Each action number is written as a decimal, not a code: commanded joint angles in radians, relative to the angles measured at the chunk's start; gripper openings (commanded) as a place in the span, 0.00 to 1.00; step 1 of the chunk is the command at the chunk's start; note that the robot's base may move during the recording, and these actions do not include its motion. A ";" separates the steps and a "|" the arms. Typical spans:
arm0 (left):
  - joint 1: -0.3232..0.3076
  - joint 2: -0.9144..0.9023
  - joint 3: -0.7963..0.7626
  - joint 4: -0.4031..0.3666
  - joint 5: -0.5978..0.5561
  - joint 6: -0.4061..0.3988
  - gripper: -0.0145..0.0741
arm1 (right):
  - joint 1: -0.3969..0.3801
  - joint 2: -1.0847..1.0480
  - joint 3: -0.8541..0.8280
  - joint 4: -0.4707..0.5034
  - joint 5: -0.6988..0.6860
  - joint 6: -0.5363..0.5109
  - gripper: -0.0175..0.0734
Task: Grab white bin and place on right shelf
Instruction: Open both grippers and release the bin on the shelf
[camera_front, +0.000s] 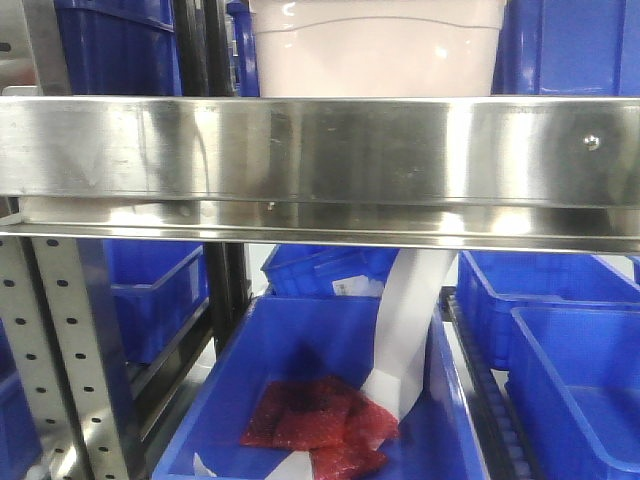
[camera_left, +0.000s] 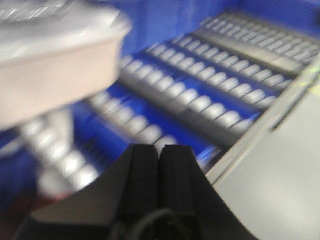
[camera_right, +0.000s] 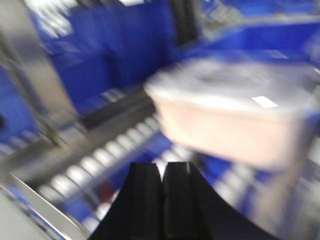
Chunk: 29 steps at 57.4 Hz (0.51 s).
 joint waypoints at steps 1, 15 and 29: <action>-0.007 -0.048 -0.032 0.154 -0.058 -0.170 0.03 | -0.008 -0.068 -0.018 -0.173 -0.073 0.160 0.27; -0.079 -0.085 -0.023 0.806 -0.033 -0.659 0.03 | -0.008 -0.209 0.113 -0.621 -0.114 0.445 0.27; -0.165 -0.221 0.169 0.995 -0.195 -0.803 0.03 | -0.008 -0.398 0.340 -0.648 -0.263 0.467 0.27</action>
